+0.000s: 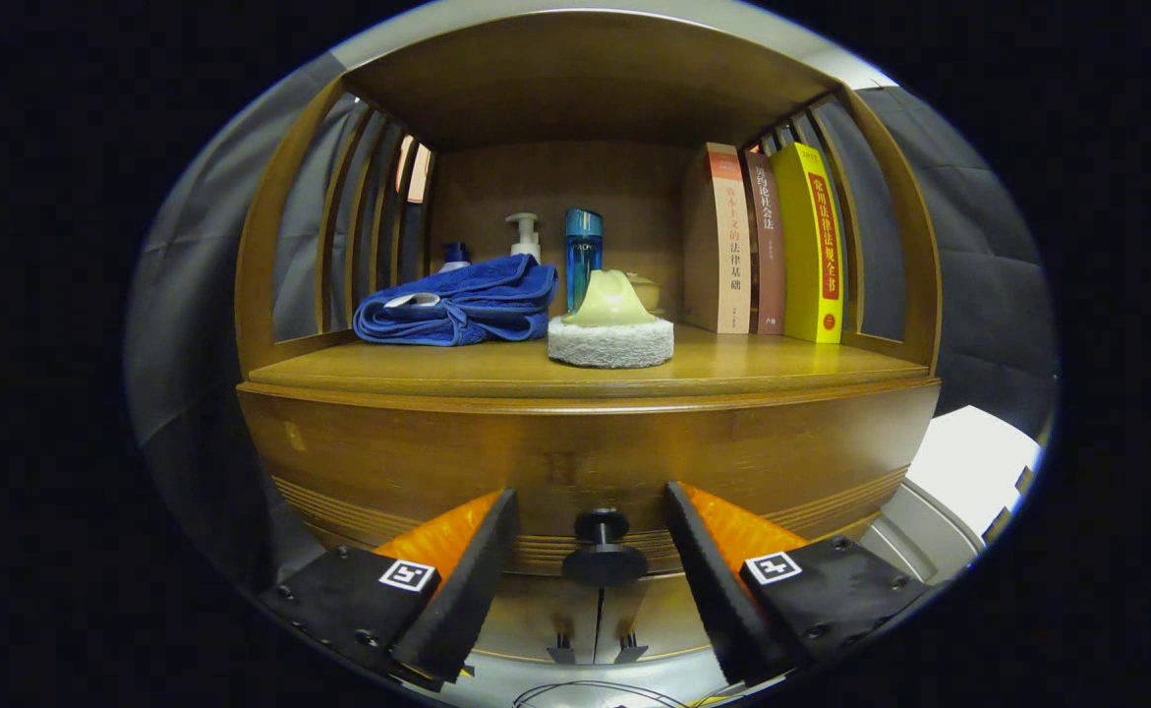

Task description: Pull open the drawer, take out the items inside it, and place them on the countertop above the cabinet.

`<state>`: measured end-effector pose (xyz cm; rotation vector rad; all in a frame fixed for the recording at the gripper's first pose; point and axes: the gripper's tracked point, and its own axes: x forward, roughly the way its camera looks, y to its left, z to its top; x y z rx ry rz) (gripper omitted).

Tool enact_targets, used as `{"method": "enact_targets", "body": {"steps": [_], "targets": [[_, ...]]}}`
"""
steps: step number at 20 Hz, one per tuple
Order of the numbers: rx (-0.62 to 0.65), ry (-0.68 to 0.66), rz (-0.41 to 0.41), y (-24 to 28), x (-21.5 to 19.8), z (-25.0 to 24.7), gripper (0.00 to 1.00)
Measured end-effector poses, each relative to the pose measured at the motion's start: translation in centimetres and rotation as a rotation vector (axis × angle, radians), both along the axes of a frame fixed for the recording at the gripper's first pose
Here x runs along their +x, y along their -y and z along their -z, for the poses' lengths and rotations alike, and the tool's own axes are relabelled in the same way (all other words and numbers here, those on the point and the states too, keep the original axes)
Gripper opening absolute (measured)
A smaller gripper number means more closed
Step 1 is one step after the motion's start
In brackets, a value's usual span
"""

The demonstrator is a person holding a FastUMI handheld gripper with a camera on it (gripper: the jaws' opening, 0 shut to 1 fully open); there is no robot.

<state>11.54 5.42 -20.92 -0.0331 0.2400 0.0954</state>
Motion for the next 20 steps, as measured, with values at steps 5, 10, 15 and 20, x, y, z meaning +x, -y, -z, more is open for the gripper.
{"method": "enact_targets", "body": {"steps": [5, 10, 15, 20], "targets": [[0.009, -0.010, 0.021, 0.0, -0.8, -0.1, 0.99], [-0.012, 0.101, 0.031, 1.0, -3.8, -8.1, 0.98], [-0.019, 0.187, 0.019, 2.1, -6.8, -14.7, 0.98], [0.003, 0.247, -0.009, 3.5, -10.3, -19.2, 0.98]]}}
